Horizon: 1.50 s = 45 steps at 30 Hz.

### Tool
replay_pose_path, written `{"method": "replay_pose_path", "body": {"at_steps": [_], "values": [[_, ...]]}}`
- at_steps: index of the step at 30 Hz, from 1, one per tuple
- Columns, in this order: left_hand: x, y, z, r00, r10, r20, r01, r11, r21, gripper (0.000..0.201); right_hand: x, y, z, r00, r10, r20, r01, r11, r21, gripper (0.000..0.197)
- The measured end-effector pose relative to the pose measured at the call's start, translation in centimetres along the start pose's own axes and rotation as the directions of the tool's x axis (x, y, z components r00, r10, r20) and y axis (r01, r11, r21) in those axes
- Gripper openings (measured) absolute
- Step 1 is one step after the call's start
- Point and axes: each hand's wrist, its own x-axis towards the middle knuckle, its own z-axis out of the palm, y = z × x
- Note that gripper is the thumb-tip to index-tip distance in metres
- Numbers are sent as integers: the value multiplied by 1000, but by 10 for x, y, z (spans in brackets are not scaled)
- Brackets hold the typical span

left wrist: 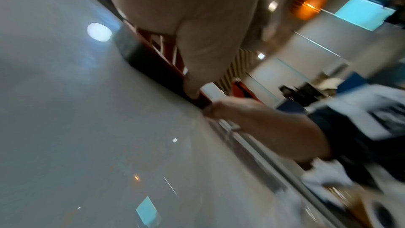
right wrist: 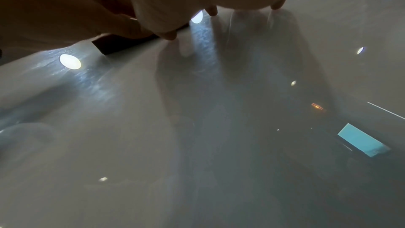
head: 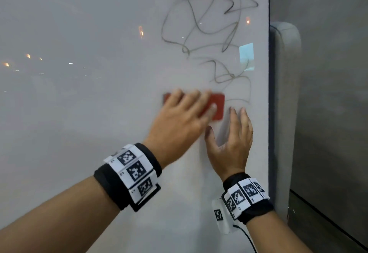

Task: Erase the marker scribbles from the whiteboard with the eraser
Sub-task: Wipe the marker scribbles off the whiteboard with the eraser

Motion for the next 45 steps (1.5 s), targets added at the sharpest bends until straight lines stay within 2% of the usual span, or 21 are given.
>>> {"method": "replay_pose_path", "body": {"at_steps": [1, 3, 5, 7, 9, 10, 12, 14, 17, 19, 21, 24, 26, 28, 31, 33, 36, 39, 40, 43, 45], "values": [[-3, 5, 2, 995, 87, 57, -88, 996, 3, 47, 0, 0, -1, 1000, 0, 17, 0, 1000, 7, 76], [1, -1, -1, 994, 76, 81, -78, 997, 25, 49, 0, 2, -3, 1000, -12, 26, 11, 1000, 11, 76], [13, -13, -6, 996, -86, 26, 84, 995, 58, 49, -1, 4, -4, 1000, -17, 15, 17, 1000, 0, 76], [26, -22, -11, 963, -270, -23, 271, 960, 70, 50, -1, 4, -6, 999, -5, 43, 5, 1000, -3, 78], [33, -19, -11, 938, -346, -35, 347, 937, 46, 51, -2, 4, -8, 998, 1, 57, -1, 1000, 7, 79], [32, -13, -9, 948, -317, -19, 317, 948, 26, 52, -2, 4, -9, 999, 0, 48, -1, 1000, 19, 80], [26, 0, -2, 992, -114, 45, 116, 993, -23, 52, 0, 5, -9, 1000, -5, 22, 4, 999, 49, 85], [19, 8, 3, 991, 68, 116, -60, 995, -74, 50, 2, 5, -11, 1000, -24, 8, 23, 996, 84, 91], [21, 6, 1, 987, 102, 125, -86, 988, -130, 46, 7, -3, -13, 993, -120, -15, 121, 977, 174, 92], [23, 7, -5, 991, 61, 123, -45, 991, -129, 45, 9, -9, -12, 982, -185, -34, 187, 957, 222, 81], [21, 5, -10, 989, -69, 128, 82, 992, -97, 52, 12, -11, -10, 976, -207, -62, 216, 945, 245, 68], [15, -2, -16, 957, -254, 141, 260, 965, -25, 78, 16, -9, -11, 965, -250, -84, 263, 931, 252, 58], [8, -8, -18, 935, -307, 179, 309, 951, 19, 98, 21, -6, -12, 957, -281, -70, 290, 936, 202, 56], [1, -10, -18, 912, -328, 246, 316, 945, 88, 115, 29, 0, -12, 977, -203, -72, 211, 969, 126, 59], [-4, -8, -15, 890, -349, 294, 320, 936, 144, 118, 33, 5, -11, 991, 48, -124, -37, 995, 94, 62], [-3, -7, -14, 891, -343, 297, 309, 938, 157, 115, 25, -1, -9, 995, 31, -99, -21, 995, 99, 63], [-3, -7, -12, 889, -345, 300, 307, 937, 169, 112, 7, -14, -3, 987, -156, -51, 160, 981, 111, 62], [-4, -7, -13, 893, -342, 293, 305, 938, 165, 111, 11, -9, -3, 967, -251, -37, 254, 961, 109, 57], [-4, -8, -13, 893, -341, 294, 305, 939, 161, 111, 17, -4, -5, 970, -237, -54, 242, 963, 119, 55], [-4, -7, -14, 890, -343, 302, 309, 938, 156, 111, 38, 6, -7, 989, 12, -146, 20, 975, 220, 54], [-4, -7, -13, 888, -343, 307, 306, 938, 162, 111, 41, -1, -5, 981, 93, -172, -49, 969, 244, 54]]}}
